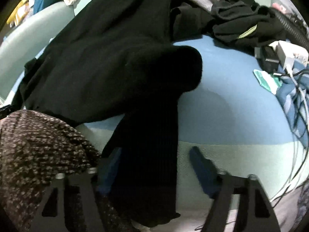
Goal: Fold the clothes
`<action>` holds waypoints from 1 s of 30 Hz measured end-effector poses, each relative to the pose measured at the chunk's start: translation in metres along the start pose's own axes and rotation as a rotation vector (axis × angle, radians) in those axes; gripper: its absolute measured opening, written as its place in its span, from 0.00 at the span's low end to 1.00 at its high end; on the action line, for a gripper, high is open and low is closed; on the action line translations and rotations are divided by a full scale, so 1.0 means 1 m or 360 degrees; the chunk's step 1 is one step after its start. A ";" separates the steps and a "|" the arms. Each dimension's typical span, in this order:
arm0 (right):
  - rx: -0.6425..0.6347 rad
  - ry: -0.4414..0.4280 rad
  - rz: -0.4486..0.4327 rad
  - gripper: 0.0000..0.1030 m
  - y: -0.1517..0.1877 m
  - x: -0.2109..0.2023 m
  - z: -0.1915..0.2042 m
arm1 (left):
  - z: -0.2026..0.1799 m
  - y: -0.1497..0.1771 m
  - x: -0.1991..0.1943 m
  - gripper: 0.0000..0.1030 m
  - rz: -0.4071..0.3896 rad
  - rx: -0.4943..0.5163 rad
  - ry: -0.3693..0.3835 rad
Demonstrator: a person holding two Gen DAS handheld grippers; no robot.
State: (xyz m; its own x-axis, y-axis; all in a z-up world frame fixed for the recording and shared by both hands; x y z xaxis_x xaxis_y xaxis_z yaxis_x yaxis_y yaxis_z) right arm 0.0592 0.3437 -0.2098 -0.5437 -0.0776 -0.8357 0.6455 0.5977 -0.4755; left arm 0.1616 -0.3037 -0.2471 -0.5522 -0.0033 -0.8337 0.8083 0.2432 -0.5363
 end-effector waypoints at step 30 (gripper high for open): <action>0.0065 -0.0090 0.0068 0.76 0.023 0.003 -0.002 | 0.108 -0.143 -0.062 0.75 -0.0380 -0.0587 -0.0224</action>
Point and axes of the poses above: each gripper's, at about its wrist camera, not at the fingertips, and x roughly the way its jaws point, z to its left, y to its underside, the point moved 3 cm from there along x, roughly the way its jaws point, and after that the axes turned 15 degrees about y, right-handed, at the moved point
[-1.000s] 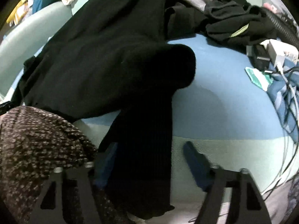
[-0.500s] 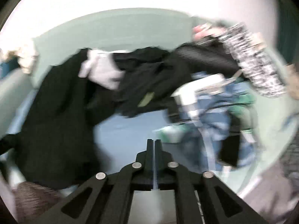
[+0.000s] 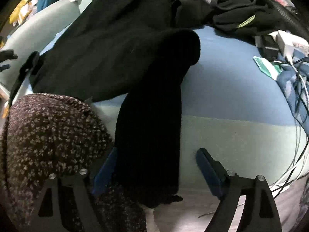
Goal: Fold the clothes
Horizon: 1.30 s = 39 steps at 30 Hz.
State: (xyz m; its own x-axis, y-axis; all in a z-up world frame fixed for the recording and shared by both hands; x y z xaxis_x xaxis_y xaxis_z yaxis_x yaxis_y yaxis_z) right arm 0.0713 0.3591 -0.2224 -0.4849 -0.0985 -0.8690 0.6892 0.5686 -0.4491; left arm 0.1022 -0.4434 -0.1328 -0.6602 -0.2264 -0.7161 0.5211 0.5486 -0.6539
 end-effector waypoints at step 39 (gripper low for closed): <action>0.0141 0.0542 -0.0296 0.10 -0.039 -0.051 -0.096 | -0.080 0.120 0.052 0.04 0.0700 -0.0258 0.0796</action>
Point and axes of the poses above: each gripper's, at about its wrist camera, not at the fingertips, and x roughly the way its jaws point, z to its left, y to its underside, the point moved 3 cm from there along x, roughly the way its jaws point, and after that the axes turned 15 degrees about y, right-handed, at the moved point
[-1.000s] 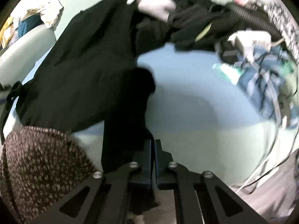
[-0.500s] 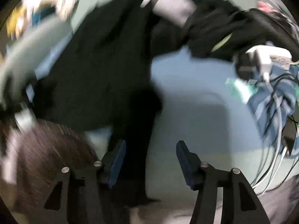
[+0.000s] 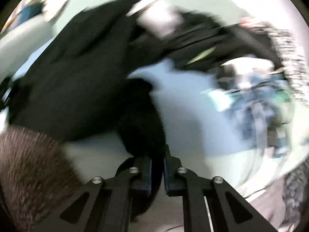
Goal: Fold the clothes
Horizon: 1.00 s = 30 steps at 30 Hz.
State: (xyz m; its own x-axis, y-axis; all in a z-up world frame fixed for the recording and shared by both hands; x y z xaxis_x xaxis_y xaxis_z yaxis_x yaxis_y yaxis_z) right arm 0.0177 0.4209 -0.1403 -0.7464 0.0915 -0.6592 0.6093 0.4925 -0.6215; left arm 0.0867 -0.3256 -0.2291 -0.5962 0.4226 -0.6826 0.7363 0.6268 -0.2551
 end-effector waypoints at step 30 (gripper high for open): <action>0.0276 -0.0751 0.0508 0.75 0.028 0.000 0.068 | -0.021 -0.027 0.052 0.04 0.0323 0.0037 -0.0224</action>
Point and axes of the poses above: each gripper's, at about its wrist camera, not at the fingertips, and x roughly the way its jaws point, z to its left, y to its underside, the point moved 3 cm from there along x, roughly the way its jaws point, and after that the axes turned 15 degrees about y, right-handed, at the moved point
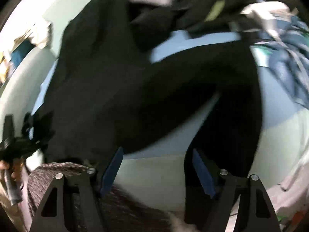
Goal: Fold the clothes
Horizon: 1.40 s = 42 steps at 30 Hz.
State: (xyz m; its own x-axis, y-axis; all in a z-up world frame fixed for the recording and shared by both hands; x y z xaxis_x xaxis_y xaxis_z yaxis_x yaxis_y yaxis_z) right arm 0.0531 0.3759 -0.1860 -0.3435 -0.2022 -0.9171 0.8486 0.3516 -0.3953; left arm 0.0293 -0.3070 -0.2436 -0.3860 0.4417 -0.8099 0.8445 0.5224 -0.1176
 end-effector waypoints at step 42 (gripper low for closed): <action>-0.1707 0.0351 -0.0733 0.67 0.141 -0.016 0.145 | -0.028 -0.079 0.032 0.04 0.0165 -0.0106 0.0191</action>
State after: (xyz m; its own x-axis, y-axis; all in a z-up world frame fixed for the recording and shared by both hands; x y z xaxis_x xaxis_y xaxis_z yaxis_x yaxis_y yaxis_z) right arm 0.2369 0.2964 -0.2199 -0.6790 -0.3851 -0.6250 -0.1069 0.8942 -0.4347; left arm -0.0599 -0.3139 -0.2448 -0.3429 0.5776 -0.7408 0.8573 0.5148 0.0045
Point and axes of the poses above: each gripper's, at about its wrist camera, not at the fingertips, and x roughly the way its jaws point, z to its left, y to its underside, the point moved 3 cm from there along x, roughly the way its jaws point, and after that the axes turned 15 degrees about y, right-handed, at the moved point
